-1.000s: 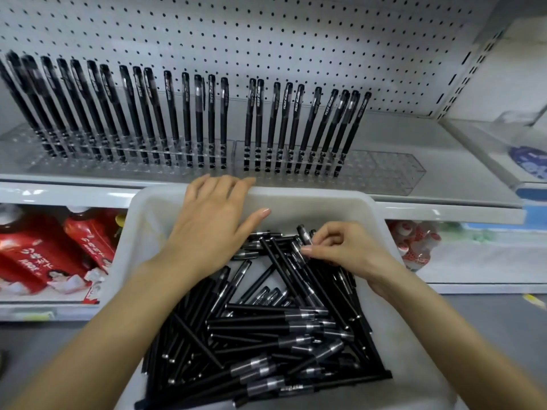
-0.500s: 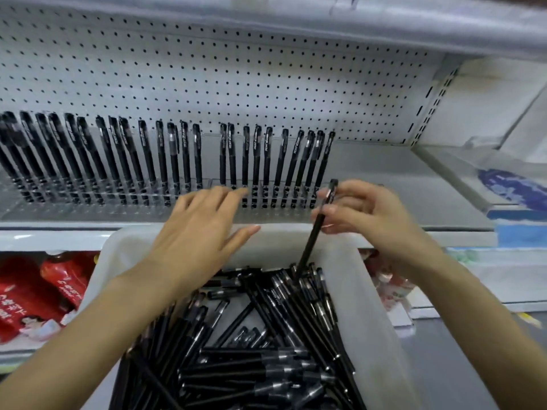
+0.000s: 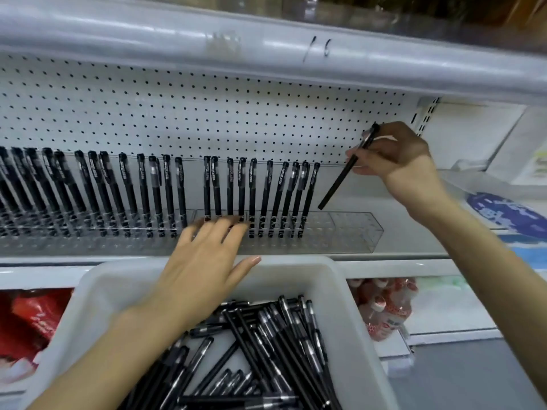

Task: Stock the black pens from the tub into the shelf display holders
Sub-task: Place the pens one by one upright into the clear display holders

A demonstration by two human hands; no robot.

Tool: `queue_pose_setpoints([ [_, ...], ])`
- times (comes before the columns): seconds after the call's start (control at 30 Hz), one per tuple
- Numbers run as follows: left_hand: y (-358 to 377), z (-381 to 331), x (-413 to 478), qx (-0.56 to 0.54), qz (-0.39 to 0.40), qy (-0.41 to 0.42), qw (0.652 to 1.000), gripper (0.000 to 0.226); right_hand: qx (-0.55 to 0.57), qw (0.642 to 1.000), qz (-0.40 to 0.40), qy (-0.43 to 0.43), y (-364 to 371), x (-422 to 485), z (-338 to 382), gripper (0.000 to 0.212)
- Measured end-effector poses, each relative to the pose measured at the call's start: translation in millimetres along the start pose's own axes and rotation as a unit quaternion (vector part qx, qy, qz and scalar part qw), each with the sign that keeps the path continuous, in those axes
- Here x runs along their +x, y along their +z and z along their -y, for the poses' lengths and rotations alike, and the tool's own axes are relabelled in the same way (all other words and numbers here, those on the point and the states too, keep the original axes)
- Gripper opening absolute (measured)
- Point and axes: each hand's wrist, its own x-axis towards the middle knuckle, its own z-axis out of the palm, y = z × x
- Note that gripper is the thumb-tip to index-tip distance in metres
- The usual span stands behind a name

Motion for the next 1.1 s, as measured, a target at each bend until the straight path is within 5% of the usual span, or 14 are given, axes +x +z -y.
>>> queue_pose_setpoints([
  [0.63,3,2,0,0.018,0.022,0.001,1.000,0.057,-0.210,0.966,0.148,0.034,25,6,-34,0.031],
  [0.93,4,3,-3,-0.026,0.008,0.006,1.000,0.061,-0.189,0.968,0.148,0.065,18,0,-31,0.035],
  [1.1,-3,1,-14,-0.068,0.000,0.001,0.998,0.068,-0.186,0.979,0.062,0.056,6,-35,-24,0.036],
])
